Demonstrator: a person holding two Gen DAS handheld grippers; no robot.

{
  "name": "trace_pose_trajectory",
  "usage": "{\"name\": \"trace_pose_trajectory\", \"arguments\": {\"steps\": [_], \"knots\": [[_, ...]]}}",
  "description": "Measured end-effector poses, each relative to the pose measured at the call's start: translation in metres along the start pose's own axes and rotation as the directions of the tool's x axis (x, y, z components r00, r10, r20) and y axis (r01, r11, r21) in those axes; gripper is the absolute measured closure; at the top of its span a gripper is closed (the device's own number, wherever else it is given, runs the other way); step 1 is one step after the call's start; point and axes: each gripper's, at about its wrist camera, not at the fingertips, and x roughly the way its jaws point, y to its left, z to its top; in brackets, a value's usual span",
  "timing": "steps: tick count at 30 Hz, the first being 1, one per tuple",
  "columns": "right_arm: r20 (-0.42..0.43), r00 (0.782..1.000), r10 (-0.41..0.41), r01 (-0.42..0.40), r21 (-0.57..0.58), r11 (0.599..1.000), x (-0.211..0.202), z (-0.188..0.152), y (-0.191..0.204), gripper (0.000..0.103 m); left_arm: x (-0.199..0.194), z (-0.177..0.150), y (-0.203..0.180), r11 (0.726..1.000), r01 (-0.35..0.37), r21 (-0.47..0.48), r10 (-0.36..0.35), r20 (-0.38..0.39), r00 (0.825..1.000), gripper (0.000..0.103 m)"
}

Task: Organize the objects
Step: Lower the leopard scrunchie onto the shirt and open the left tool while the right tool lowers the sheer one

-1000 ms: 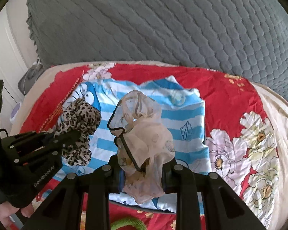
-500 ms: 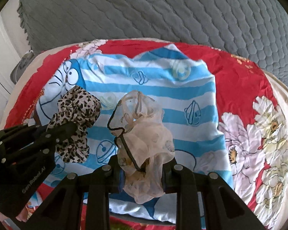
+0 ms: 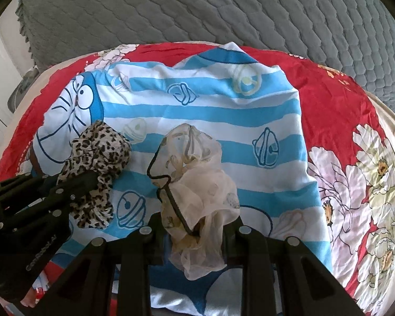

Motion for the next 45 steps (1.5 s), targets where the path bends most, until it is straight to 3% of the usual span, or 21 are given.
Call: {"name": "trace_pose_trajectory", "arguments": {"steps": [6, 8, 10, 17, 21, 45], "knots": [[-0.007, 1.000, -0.004, 0.004, 0.004, 1.000, 0.003, -0.003, 0.003, 0.068, -0.002, -0.001, 0.002, 1.000, -0.012, -0.002, 0.012, 0.008, 1.000, 0.076], [-0.008, 1.000, -0.009, 0.009, 0.003, 1.000, 0.003, -0.003, 0.004, 0.067, -0.003, -0.002, 0.003, 1.000, -0.020, -0.011, 0.020, 0.014, 1.000, 0.063], [-0.008, 1.000, -0.013, 0.013, -0.001, 1.000, 0.004, -0.004, 0.006, 0.066, -0.004, -0.002, 0.004, 1.000, -0.025, -0.013, 0.026, 0.015, 1.000, 0.056], [0.010, 0.999, -0.037, 0.037, 0.003, 0.999, -0.003, -0.003, 0.011, 0.056, -0.011, -0.002, 0.004, 0.999, -0.036, -0.002, 0.036, 0.026, 0.999, 0.043], [0.031, 0.998, -0.062, 0.063, -0.007, 0.998, -0.012, -0.003, 0.012, 0.047, -0.015, -0.003, 0.003, 0.999, -0.045, 0.007, 0.045, 0.033, 0.998, 0.042], [0.087, 0.993, -0.083, 0.084, 0.002, 0.996, -0.037, 0.005, 0.015, 0.042, -0.045, 0.001, 0.009, 0.997, -0.068, -0.021, 0.069, 0.081, 0.994, 0.029]]}}
